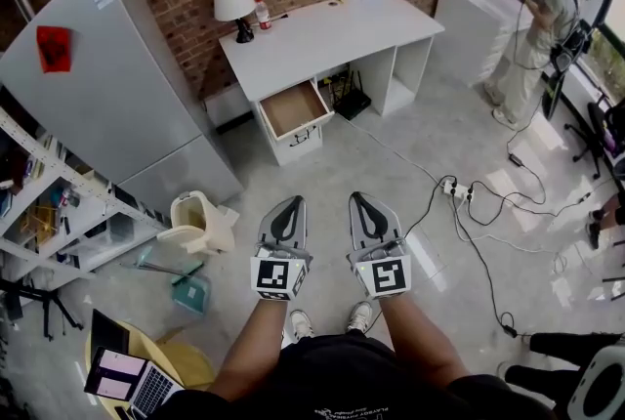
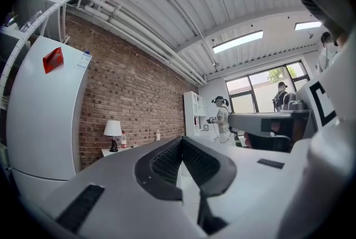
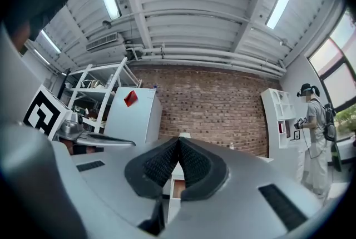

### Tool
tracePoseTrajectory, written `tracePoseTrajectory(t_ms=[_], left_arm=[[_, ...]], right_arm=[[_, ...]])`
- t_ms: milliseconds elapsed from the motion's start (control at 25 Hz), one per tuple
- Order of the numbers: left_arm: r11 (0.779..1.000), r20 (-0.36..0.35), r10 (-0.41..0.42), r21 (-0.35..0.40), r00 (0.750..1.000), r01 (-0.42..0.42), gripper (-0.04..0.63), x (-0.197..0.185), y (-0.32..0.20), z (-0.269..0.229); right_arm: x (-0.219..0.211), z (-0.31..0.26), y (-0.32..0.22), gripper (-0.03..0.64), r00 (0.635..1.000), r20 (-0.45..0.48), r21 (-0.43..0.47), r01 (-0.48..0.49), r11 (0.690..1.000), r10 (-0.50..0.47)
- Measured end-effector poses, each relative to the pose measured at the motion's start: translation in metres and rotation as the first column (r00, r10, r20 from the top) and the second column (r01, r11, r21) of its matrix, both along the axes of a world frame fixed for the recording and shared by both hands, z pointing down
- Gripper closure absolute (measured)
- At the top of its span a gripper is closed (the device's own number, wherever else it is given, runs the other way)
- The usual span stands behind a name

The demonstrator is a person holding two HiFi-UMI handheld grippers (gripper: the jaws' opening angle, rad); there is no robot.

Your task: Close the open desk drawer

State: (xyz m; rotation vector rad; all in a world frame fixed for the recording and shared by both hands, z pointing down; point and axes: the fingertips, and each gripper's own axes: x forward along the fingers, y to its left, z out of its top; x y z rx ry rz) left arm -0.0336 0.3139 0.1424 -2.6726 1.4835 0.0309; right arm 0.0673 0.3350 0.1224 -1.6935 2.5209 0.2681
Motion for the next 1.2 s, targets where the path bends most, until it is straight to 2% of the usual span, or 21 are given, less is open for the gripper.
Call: tracePoseTrajectory(t_ms=[280, 480, 800, 1040, 1200], left_arm=[[0.999, 0.024, -0.039, 0.004, 0.999, 0.039, 0.589, 0.013, 0.005, 0.000], [0.996, 0.028, -0.083, 0.018, 0.996, 0.082, 0.589, 0.023, 0.003, -0.005], [0.983, 0.010, -0.182, 0.043, 0.983, 0.181, 0.589, 0.004, -0.012, -0.014], [0.982, 0.009, -0.185, 0.040, 0.983, 0.184, 0.589, -0.012, -0.040, -0.012], [0.987, 0.009, -0.158, 0.031, 0.987, 0.157, 0.589, -0.021, -0.069, -0.008]], right_arm=[[0.021, 0.014, -0.001, 0.591, 1.000, 0.001, -0.043, -0.004, 0.999, 0.004], [0.032, 0.010, -0.007, 0.591, 0.999, 0.023, -0.024, 0.029, 0.999, -0.028], [0.026, 0.011, -0.025, 0.591, 0.995, 0.019, -0.035, 0.096, 0.995, -0.095], [0.012, 0.017, -0.055, 0.591, 0.995, 0.010, -0.049, 0.103, 0.993, -0.103], [0.001, 0.018, -0.083, 0.591, 0.996, -0.006, -0.055, 0.091, 0.994, -0.092]])
